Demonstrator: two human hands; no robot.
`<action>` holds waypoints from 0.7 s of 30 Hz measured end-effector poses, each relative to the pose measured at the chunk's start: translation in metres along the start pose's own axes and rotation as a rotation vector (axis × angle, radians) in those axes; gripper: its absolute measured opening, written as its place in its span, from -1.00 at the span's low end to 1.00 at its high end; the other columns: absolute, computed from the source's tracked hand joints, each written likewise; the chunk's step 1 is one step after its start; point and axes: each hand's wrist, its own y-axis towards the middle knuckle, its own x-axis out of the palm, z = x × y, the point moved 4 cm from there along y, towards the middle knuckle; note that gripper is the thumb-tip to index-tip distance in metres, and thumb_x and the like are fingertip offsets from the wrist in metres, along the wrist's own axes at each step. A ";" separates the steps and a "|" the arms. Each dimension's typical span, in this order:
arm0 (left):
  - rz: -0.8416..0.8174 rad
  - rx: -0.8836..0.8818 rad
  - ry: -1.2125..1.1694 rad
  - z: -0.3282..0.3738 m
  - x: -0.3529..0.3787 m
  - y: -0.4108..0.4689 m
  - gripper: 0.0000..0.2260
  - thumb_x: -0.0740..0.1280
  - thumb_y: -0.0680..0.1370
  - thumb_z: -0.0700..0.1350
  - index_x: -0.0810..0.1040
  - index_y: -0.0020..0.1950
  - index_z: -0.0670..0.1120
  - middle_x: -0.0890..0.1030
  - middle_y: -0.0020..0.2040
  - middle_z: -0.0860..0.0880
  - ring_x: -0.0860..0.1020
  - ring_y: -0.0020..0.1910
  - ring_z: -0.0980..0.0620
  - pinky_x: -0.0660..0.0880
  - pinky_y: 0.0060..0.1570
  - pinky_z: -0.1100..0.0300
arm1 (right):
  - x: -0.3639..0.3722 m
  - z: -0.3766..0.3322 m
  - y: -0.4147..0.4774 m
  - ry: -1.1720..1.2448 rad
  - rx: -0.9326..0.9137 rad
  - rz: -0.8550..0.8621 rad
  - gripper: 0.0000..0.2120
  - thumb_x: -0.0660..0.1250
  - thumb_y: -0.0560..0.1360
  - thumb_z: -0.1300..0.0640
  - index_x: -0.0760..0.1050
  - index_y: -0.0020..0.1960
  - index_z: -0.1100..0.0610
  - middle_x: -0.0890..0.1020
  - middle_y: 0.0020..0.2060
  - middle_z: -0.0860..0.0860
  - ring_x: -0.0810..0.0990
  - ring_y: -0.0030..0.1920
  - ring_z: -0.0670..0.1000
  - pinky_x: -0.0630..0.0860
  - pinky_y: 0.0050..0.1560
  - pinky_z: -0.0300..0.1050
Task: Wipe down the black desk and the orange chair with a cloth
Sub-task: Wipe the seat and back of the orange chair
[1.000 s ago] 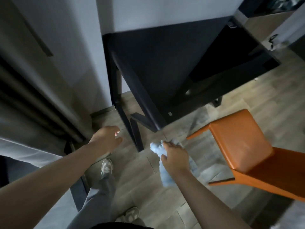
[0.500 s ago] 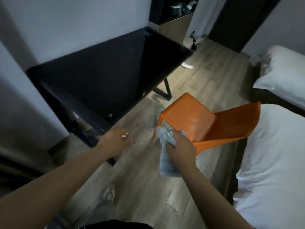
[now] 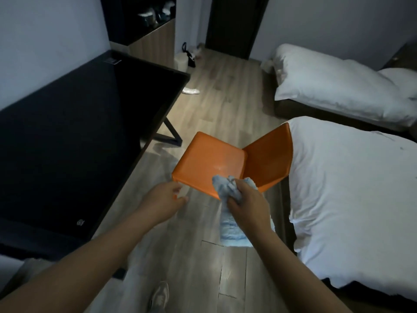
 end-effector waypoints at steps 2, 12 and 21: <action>-0.031 0.022 0.001 0.000 -0.006 0.027 -0.69 0.37 0.51 0.09 0.54 0.21 0.03 0.58 0.14 0.06 0.54 0.06 0.13 0.51 0.05 0.14 | 0.005 -0.001 0.021 -0.009 0.035 0.013 -0.70 0.28 0.47 0.11 0.52 0.20 0.06 0.60 -0.03 0.02 0.58 -0.06 0.05 0.54 -0.13 0.02; -0.146 0.036 0.011 0.023 -0.010 0.133 -0.64 0.40 0.51 0.00 0.52 0.27 -0.06 0.57 0.18 -0.02 0.55 0.12 0.01 0.51 0.17 0.02 | 0.006 0.023 0.105 0.022 0.184 0.114 -0.63 0.27 0.47 0.09 0.48 0.28 -0.02 0.65 -0.03 -0.02 0.59 -0.03 0.01 0.56 -0.11 -0.03; -0.170 0.152 0.106 0.103 0.023 0.257 -0.56 0.36 0.54 0.03 0.45 0.38 -0.08 0.53 0.26 -0.02 0.51 0.17 0.02 0.43 0.09 0.17 | -0.020 0.096 0.216 -0.028 0.198 0.222 -0.61 0.28 0.49 0.10 0.46 0.31 -0.01 0.65 0.03 -0.03 0.60 0.01 0.00 0.57 -0.02 -0.05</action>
